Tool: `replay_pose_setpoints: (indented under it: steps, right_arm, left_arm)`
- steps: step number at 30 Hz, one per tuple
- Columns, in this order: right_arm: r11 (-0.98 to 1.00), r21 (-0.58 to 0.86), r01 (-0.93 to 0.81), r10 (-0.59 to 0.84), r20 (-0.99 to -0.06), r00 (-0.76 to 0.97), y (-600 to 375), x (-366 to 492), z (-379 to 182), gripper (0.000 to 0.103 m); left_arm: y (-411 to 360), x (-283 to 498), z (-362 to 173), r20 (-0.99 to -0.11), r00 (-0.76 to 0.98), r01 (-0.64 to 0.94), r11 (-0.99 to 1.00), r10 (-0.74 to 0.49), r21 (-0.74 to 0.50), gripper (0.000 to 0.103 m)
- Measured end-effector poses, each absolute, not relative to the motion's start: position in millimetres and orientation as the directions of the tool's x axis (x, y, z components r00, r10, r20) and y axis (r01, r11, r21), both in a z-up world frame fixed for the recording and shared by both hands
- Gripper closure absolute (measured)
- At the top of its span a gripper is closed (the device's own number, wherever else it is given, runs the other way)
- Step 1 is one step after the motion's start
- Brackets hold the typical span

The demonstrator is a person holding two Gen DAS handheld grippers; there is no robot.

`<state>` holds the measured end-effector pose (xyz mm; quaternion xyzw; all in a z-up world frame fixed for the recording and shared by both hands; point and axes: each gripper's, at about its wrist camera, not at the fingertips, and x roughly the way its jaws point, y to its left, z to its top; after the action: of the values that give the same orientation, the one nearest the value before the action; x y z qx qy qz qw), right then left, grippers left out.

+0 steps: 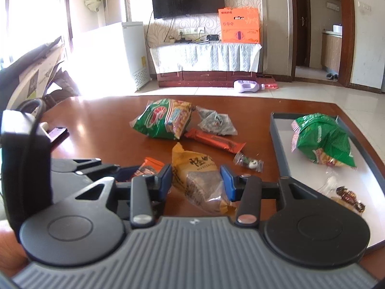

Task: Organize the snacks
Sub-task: 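Lift the biscuit packet and bread bag and carry both over the box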

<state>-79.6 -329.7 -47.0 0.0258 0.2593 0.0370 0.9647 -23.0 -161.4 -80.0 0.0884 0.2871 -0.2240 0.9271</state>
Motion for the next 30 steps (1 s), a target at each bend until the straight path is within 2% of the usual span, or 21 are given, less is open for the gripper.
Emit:
replay_pose_setpoints:
  steps: [3, 11, 16, 17, 18, 19, 21, 23, 24, 25, 26, 30]
  right_arm:
    - [0.996, 0.071, -0.047, 0.076, -0.484, 0.872, -336, -83, -42, 0.065]
    - [0.996, 0.089, -0.011, 0.055, -0.518, 0.853, -357, -85, -50, 0.063]
    - [0.991, 0.066, -0.115, 0.131, -0.598, 0.791, -347, -87, -67, 0.061]
    - [0.990, 0.050, -0.133, 0.135, -0.613, 0.778, -342, -88, -71, 0.058]
    - [0.988, 0.027, -0.151, 0.134, -0.625, 0.769, -337, -88, -74, 0.048]
    - [0.986, -0.002, -0.169, 0.129, -0.636, 0.761, -331, -88, -76, 0.032]
    - [0.980, -0.057, -0.189, 0.106, -0.656, 0.747, -319, -86, -83, 0.019]
    - [0.975, -0.071, -0.211, 0.108, -0.677, 0.728, -310, -82, -89, 0.020]
    - [0.974, -0.078, -0.211, 0.101, -0.685, 0.721, -307, -79, -91, 0.026]
    - [0.975, -0.091, -0.201, 0.083, -0.692, 0.717, -304, -77, -92, 0.049]
    - [0.977, -0.107, -0.184, 0.058, -0.697, 0.715, -303, -75, -92, 0.059]
    - [0.978, -0.121, -0.169, 0.044, -0.674, 0.737, -303, -78, -86, 0.061]
  left_arm:
    - [-170, -25, -78, -0.566, 0.732, 0.482, 0.875, -0.379, 0.037, 0.060]
    - [-178, -26, -85, -0.591, 0.719, 0.489, 0.870, -0.366, 0.056, 0.060]
    - [-158, -22, -86, -0.588, 0.732, 0.472, 0.879, -0.343, 0.074, 0.060]
    - [-152, -20, -87, -0.589, 0.735, 0.465, 0.882, -0.337, 0.075, 0.060]
    - [-147, -18, -88, -0.593, 0.734, 0.457, 0.886, -0.330, 0.072, 0.060]
    - [-142, -15, -88, -0.598, 0.732, 0.451, 0.890, -0.326, 0.067, 0.060]
    - [-135, -13, -89, -0.602, 0.732, 0.441, 0.896, -0.319, 0.061, 0.060]
    - [-132, -12, -89, -0.603, 0.730, 0.442, 0.895, -0.322, 0.056, 0.060]
    - [-132, -12, -89, -0.603, 0.730, 0.442, 0.895, -0.323, 0.055, 0.060]
    - [-132, -12, -89, -0.603, 0.729, 0.443, 0.895, -0.324, 0.055, 0.060]
    - [-132, -12, -89, -0.605, 0.727, 0.445, 0.894, -0.326, 0.053, 0.060]
    - [-132, -12, -89, -0.606, 0.724, 0.451, 0.891, -0.331, 0.052, 0.060]
